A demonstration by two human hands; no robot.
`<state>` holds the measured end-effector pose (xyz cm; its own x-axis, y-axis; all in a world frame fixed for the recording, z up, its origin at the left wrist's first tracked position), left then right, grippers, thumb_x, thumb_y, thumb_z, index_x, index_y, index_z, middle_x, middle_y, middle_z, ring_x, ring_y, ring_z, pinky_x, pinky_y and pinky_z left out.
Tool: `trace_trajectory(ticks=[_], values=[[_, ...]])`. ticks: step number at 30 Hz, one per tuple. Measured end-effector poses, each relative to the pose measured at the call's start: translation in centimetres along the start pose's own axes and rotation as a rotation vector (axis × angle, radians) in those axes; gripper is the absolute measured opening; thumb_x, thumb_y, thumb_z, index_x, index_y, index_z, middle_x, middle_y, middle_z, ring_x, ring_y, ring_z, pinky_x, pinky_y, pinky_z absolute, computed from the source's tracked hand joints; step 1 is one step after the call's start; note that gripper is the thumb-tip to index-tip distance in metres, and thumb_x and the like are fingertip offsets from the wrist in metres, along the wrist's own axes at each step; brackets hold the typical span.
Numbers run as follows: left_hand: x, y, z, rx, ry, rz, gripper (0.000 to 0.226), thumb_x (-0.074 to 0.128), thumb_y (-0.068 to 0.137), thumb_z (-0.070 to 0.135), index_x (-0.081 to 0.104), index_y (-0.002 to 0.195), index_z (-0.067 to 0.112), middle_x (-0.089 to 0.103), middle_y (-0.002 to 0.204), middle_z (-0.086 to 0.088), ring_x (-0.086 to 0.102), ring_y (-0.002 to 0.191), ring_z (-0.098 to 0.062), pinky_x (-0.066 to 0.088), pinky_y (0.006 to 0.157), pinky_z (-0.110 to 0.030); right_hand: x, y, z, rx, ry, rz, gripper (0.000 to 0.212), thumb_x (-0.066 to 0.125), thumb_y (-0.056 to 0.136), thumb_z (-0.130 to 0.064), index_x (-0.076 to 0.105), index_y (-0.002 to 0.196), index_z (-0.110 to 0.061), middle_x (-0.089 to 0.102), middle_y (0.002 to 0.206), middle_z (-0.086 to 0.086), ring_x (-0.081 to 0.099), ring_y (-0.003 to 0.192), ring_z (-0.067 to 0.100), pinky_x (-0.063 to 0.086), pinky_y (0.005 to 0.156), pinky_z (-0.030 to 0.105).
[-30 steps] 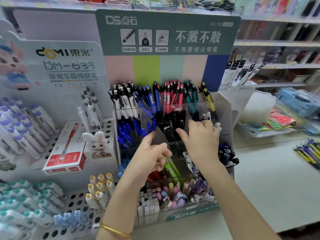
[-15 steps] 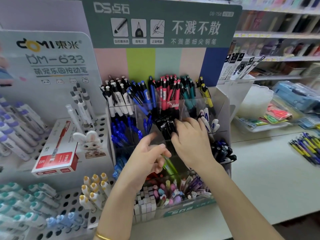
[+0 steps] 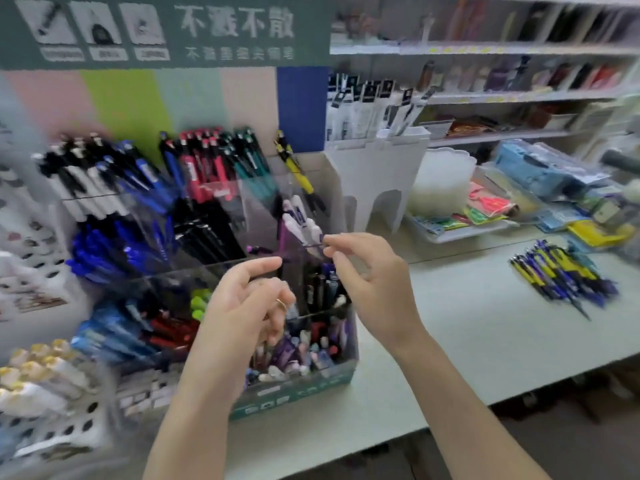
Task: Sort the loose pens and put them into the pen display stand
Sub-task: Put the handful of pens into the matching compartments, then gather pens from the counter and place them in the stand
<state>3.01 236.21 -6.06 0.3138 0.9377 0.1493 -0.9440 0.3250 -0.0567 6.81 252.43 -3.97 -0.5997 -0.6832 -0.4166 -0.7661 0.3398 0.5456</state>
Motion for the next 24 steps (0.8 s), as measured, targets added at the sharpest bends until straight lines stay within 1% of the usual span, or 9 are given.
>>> trace_trajectory(ticks=[2, 5, 8, 10, 13, 16, 20, 22, 24], values=[[6.1, -0.1, -1.3, -0.029, -0.035, -0.089, 0.026, 0.044, 0.095, -0.002, 0.056, 0.108, 0.017, 0.061, 0.062, 0.001, 0.043, 0.042, -0.010, 0.033, 0.038, -0.021, -4.6, -1.1, 2.9, 0.116, 0.023, 0.019, 0.022, 0.058, 0.089, -0.012, 0.071, 0.106, -0.019, 0.066, 0.096, -0.017, 0.059, 0.102, 0.006, 0.044, 0.090, 0.016], [15.6, -0.1, -4.8, -0.128, -0.034, -0.226, 0.025, 0.045, 0.094, -0.003, 0.057, 0.103, 0.016, 0.061, 0.057, 0.002, 0.042, 0.040, -0.010, 0.032, 0.038, -0.019, -12.0, -3.4, 8.5, 0.296, -0.011, 0.022, 0.021, 0.057, 0.091, -0.014, 0.069, 0.104, -0.024, 0.070, 0.097, -0.009, 0.060, 0.101, 0.008, 0.048, 0.089, 0.027], [24.3, -0.8, -8.9, -0.229, 0.032, -0.372, 0.024, 0.047, 0.093, -0.001, 0.060, 0.105, 0.015, 0.063, 0.064, 0.000, 0.045, 0.044, -0.011, 0.034, 0.042, -0.020, -19.3, -6.5, 14.5, 0.479, -0.069, 0.027, 0.020, 0.056, 0.091, -0.014, 0.069, 0.105, -0.022, 0.069, 0.100, -0.008, 0.061, 0.102, 0.010, 0.048, 0.091, 0.034], [29.1, -1.4, -11.6, -0.301, 0.099, -0.453, 0.022, 0.048, 0.093, 0.002, 0.059, 0.109, 0.014, 0.063, 0.071, -0.002, 0.046, 0.049, -0.013, 0.035, 0.047, -0.023, -23.6, -8.7, 18.0, 0.603, -0.097, 0.056, 0.019, 0.056, 0.092, -0.014, 0.068, 0.105, -0.022, 0.069, 0.103, -0.008, 0.061, 0.102, 0.010, 0.047, 0.090, 0.026], [35.2, -1.4, -15.0, -0.389, 0.174, -0.519, 0.020, 0.049, 0.094, 0.007, 0.058, 0.111, 0.014, 0.063, 0.079, -0.004, 0.049, 0.054, -0.012, 0.038, 0.050, -0.024, -28.9, -11.0, 22.3, 0.730, -0.106, 0.138, 0.019, 0.056, 0.092, -0.016, 0.067, 0.106, -0.023, 0.069, 0.104, -0.009, 0.060, 0.097, 0.002, 0.042, 0.075, 0.006], [40.0, -0.1, -18.2, -0.429, 0.237, -0.514, 0.020, 0.049, 0.094, 0.009, 0.057, 0.112, 0.014, 0.063, 0.085, -0.004, 0.052, 0.060, -0.013, 0.041, 0.053, -0.024, -32.7, -11.9, 26.3, 0.804, -0.106, 0.203, 0.018, 0.055, 0.092, -0.016, 0.067, 0.103, -0.024, 0.069, 0.100, -0.010, 0.057, 0.091, -0.008, 0.040, 0.067, 0.002], [45.9, 3.3, -22.5, -0.422, 0.291, -0.422, 0.023, 0.049, 0.095, 0.011, 0.054, 0.118, 0.012, 0.061, 0.095, -0.002, 0.057, 0.073, -0.012, 0.044, 0.057, -0.023, -36.0, -11.2, 31.7, 0.873, -0.090, 0.189, 0.017, 0.055, 0.092, -0.011, 0.065, 0.100, -0.023, 0.069, 0.095, -0.008, 0.055, 0.083, -0.018, 0.037, 0.067, -0.002], [49.0, 5.7, -24.3, -0.405, 0.327, -0.372, 0.026, 0.047, 0.096, 0.014, 0.050, 0.122, 0.013, 0.056, 0.101, 0.000, 0.057, 0.082, -0.011, 0.046, 0.061, -0.023, -37.8, -10.2, 34.8, 0.907, -0.089, 0.192, 0.018, 0.055, 0.092, -0.010, 0.066, 0.098, -0.023, 0.069, 0.093, -0.008, 0.057, 0.086, -0.014, 0.038, 0.068, -0.001], [51.9, 8.4, -26.0, -0.391, 0.384, -0.332, 0.033, 0.047, 0.096, 0.017, 0.046, 0.128, 0.012, 0.053, 0.113, -0.003, 0.056, 0.095, -0.016, 0.052, 0.075, -0.031, -39.7, -8.8, 38.0, 0.954, -0.093, 0.185, 0.018, 0.055, 0.092, -0.010, 0.066, 0.098, -0.023, 0.069, 0.093, -0.008, 0.059, 0.093, -0.004, 0.040, 0.070, 0.003]])
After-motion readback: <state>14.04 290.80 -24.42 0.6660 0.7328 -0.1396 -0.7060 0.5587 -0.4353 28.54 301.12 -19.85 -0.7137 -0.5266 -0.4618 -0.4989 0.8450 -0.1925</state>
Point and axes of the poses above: each hand's wrist, its own y-axis towards the middle knuckle, its own x-axis out of the palm, z = x × y, the point moved 5 cm from there along y, towards the middle knuckle
